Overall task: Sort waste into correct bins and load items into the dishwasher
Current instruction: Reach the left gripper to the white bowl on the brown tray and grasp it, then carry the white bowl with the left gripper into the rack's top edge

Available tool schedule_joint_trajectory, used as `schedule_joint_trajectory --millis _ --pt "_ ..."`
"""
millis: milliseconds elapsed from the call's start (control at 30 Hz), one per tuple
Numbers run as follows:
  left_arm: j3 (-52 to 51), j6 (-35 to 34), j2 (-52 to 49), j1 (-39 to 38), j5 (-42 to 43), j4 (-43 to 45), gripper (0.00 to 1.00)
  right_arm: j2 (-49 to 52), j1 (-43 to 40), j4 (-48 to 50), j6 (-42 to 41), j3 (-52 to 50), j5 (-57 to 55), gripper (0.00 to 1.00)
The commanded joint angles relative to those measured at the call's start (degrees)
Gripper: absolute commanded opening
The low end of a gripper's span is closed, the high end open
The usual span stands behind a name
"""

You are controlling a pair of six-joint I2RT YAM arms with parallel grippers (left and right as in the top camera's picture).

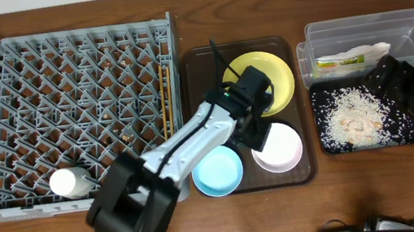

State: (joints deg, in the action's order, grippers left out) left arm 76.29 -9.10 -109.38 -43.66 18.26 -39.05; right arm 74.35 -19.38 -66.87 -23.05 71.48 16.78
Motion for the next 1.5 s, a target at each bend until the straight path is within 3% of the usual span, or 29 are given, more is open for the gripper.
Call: schedule_joint_trajectory --millis 0,200,367,567,667,767,900,967,1233,1467 --pt "-0.5 0.5 -3.5 0.1 5.1 1.3 0.44 -0.5 -0.4 -0.2 -0.1 -0.1 0.6 0.99" --pt "-0.4 -0.2 -6.7 0.1 8.1 2.1 0.08 -0.5 -0.4 -0.2 -0.1 -0.1 0.6 0.99" --pt "1.6 -0.2 -2.5 1.1 7.1 -0.7 0.08 -0.5 -0.4 -0.2 -0.1 -0.1 0.6 0.99" --pt "5.4 -2.6 10.0 4.6 -8.5 -7.9 0.07 -0.5 -0.4 -0.2 -0.1 -0.1 0.6 0.99" --pt "5.7 -2.7 17.5 7.4 -22.9 -11.5 0.08 -0.5 -0.4 -0.2 -0.1 -0.1 0.6 0.99" --pt "5.7 -4.5 22.3 10.1 -43.2 -15.0 0.07 -0.5 -0.4 -0.2 -0.1 -0.1 0.6 0.99" --pt "5.4 -5.7 23.2 13.4 -71.1 -17.3 0.08 -0.5 -0.4 -0.2 -0.1 -0.1 0.6 0.99" --pt "5.1 -7.3 22.4 15.0 -78.6 -16.4 0.08 -0.5 -0.4 -0.2 -0.1 -0.1 0.6 0.99" --pt "5.1 -2.7 13.6 20.4 -86.3 -1.1 0.07 -0.5 -0.4 -0.2 -0.1 -0.1 0.6 0.99" --pt "5.1 9.8 3.1 21.1 -87.1 14.3 0.08 -0.5 -0.4 -0.2 -0.1 -0.1 0.6 0.99"
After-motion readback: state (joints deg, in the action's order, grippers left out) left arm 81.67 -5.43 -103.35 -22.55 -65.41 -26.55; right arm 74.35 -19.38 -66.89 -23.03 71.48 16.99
